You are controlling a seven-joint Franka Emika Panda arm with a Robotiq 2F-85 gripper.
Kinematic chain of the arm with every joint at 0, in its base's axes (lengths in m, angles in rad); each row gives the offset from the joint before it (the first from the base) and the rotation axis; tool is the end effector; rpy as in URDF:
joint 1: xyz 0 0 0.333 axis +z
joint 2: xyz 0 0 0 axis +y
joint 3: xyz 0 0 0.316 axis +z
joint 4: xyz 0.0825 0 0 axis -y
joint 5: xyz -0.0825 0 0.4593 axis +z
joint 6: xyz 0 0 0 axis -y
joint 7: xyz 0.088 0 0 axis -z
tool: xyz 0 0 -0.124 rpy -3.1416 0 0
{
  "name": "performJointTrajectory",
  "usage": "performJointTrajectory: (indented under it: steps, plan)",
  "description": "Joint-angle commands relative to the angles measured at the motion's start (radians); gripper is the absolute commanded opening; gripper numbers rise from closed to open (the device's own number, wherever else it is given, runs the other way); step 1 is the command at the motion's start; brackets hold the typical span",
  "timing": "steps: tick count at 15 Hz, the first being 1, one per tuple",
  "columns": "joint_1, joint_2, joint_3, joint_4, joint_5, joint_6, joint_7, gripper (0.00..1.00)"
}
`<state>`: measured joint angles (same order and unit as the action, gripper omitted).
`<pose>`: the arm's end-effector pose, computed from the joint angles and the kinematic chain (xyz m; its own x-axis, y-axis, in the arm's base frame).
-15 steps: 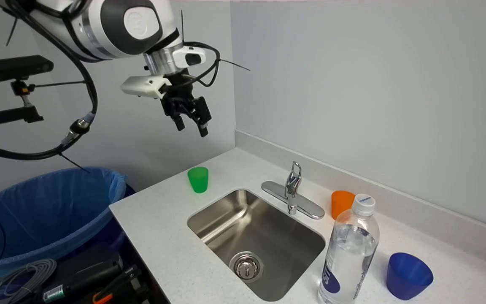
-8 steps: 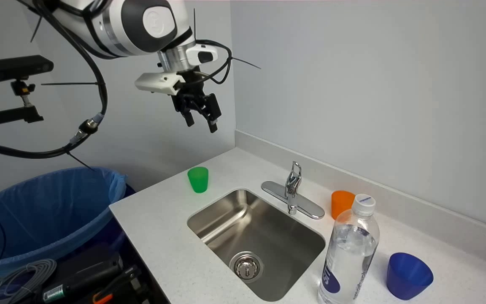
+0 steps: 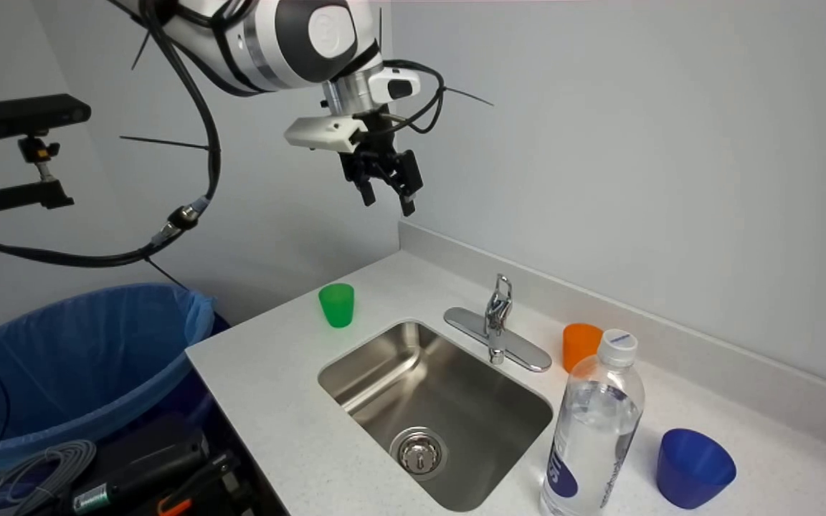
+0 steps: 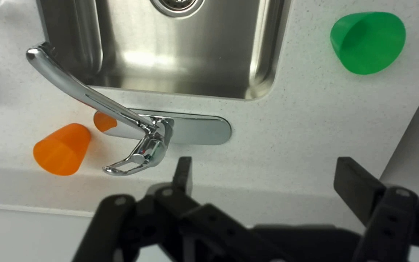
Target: Push the tap lever down
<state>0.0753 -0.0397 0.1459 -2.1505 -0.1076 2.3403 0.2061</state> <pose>0.6058 0.1334 0.3858 0.9674 0.0853 0.2385 0.0754 -0.9959 0.0501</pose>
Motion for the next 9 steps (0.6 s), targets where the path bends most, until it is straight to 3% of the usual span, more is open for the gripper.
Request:
performJointTrajectory:
  steps: [1,9]
  plan:
    - [0.011,0.113,-0.010,0.105,-0.078,-0.001,0.095,1.00]
    - [0.033,0.243,-0.059,0.228,-0.092,-0.014,0.158,1.00]
